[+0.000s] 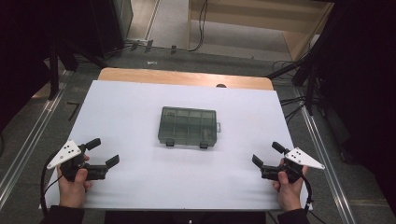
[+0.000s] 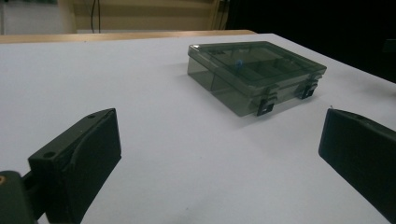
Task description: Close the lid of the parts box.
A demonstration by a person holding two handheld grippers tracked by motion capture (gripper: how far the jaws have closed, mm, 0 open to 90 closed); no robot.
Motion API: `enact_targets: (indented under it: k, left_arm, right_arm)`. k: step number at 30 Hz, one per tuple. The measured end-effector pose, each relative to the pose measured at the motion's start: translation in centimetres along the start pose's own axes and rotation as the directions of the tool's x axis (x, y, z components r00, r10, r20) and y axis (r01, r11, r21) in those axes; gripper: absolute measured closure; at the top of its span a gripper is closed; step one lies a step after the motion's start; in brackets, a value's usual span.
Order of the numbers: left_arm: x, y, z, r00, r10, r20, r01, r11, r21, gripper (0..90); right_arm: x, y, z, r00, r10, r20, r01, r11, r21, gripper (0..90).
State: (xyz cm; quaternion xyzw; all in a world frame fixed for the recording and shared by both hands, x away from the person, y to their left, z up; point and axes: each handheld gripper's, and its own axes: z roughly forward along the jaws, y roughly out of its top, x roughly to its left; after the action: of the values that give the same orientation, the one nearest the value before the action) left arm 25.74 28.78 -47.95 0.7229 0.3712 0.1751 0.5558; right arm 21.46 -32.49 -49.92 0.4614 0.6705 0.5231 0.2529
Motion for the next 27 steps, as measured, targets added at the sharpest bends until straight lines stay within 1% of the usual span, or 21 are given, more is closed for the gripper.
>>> enact_targets:
  k: [1,11,14,23,27]
  left_arm:
    - [0.1,-0.1,-0.2,1.0000,0.001,-0.002,-0.001,1.0000,0.004,0.0]
    - [0.9,-0.5,-1.5,0.9998,-0.004,-0.019,0.003,1.0000,-0.006,0.0]
    - [1.2,-0.6,-1.9,0.9997,-0.004,-0.025,0.004,1.0000,-0.001,0.0]
    - [1.8,-0.8,-2.5,0.9991,-0.015,-0.041,0.015,0.9999,-0.009,0.0]
    - [1.9,-0.8,-2.6,0.9988,-0.014,-0.046,0.014,0.9999,-0.009,0.0]
  right_arm:
    - [-0.1,0.0,-0.2,1.0000,0.007,0.004,-0.007,1.000,0.001,0.0]
    - [-1.1,-0.5,-1.4,0.9996,0.002,0.029,-0.002,1.000,0.001,0.0]
    - [-1.4,-0.6,-1.8,0.9992,0.005,0.039,-0.005,1.000,-0.001,0.0]
    - [-2.2,-1.0,-2.8,0.9982,0.009,0.059,-0.009,1.000,-0.005,0.0]
    - [-2.5,-1.1,-3.2,0.9975,0.019,0.068,-0.019,1.000,-0.009,0.0]
